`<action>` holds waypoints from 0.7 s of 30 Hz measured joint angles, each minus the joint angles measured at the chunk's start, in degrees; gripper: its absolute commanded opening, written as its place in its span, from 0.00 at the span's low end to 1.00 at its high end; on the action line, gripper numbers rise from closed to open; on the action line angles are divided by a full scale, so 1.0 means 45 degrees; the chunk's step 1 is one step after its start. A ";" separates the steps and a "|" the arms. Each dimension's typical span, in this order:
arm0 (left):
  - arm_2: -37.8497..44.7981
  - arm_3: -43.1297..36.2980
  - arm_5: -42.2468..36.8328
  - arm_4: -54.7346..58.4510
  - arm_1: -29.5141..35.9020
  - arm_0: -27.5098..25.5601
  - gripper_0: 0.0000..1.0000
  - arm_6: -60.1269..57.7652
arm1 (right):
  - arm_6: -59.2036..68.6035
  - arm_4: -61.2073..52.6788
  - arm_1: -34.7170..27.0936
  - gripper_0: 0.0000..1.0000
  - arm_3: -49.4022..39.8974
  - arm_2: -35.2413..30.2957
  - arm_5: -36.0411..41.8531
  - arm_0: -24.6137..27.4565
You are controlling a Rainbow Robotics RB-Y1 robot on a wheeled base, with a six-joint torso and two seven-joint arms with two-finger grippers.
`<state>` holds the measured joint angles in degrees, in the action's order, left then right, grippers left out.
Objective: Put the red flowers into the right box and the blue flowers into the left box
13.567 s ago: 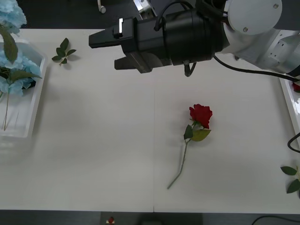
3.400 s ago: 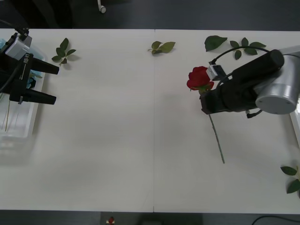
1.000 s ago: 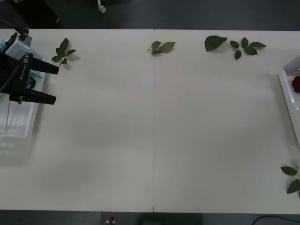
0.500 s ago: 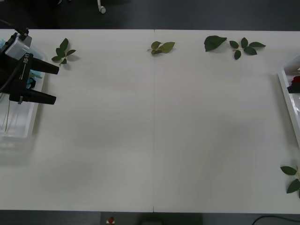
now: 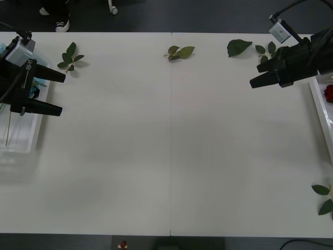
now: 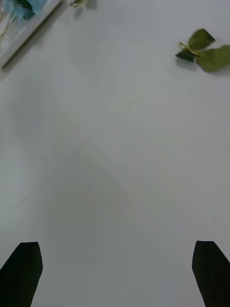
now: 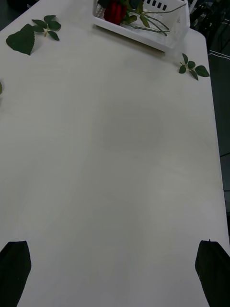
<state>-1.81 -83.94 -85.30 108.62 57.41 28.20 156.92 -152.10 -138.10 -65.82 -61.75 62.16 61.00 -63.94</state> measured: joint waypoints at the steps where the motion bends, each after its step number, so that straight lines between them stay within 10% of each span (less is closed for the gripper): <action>1: 0.0000 0.0000 0.0000 0.0000 0.0000 0.0000 1.00 0.0000 | -0.0054 -0.0144 0.0278 0.91 0.0137 -0.0158 0.0204 0.0000; 21: 0.0000 -0.0001 0.0000 0.0000 0.0002 0.0000 1.00 0.0000 | -0.0221 0.0743 0.2388 0.91 -0.2620 -0.1319 -0.0409 -0.0428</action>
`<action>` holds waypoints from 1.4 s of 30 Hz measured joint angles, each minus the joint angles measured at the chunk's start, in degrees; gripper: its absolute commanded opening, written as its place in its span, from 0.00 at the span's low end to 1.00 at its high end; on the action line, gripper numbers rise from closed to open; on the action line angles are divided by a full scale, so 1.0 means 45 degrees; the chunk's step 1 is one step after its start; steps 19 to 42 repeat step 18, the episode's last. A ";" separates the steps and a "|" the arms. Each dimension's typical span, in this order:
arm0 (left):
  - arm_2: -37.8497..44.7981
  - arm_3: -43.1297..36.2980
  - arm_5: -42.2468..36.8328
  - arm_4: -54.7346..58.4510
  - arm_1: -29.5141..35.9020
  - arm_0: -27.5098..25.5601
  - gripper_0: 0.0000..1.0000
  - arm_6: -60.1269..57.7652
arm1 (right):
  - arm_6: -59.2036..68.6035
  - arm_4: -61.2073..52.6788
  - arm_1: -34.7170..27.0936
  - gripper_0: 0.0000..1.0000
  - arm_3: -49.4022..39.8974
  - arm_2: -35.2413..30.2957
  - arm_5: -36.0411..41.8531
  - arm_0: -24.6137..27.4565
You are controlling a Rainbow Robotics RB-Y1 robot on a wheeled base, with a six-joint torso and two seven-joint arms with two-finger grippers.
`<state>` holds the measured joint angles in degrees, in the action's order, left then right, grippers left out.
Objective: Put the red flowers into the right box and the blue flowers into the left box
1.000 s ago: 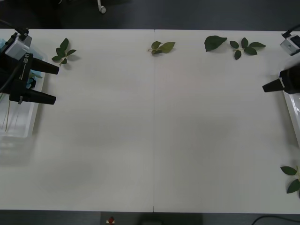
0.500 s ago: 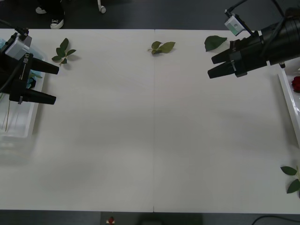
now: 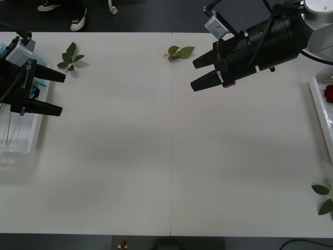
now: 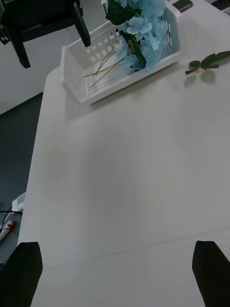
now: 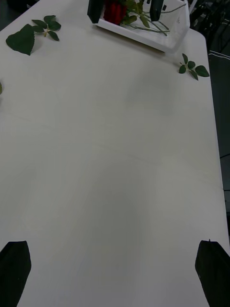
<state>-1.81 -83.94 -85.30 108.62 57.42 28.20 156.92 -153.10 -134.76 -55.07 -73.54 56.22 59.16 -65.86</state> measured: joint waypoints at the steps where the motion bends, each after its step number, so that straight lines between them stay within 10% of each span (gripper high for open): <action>1: 0.0000 0.0000 0.0000 0.0000 0.0000 0.0000 1.00 0.0000 | 0.0000 0.0000 0.0014 0.91 -0.0144 -0.0068 -0.0006 0.0000; 42: 0.0000 0.0000 0.0000 0.0000 0.0000 0.0000 1.00 0.0000 | -0.0001 0.0510 0.0014 0.91 -0.1010 -0.0100 -0.0091 0.0000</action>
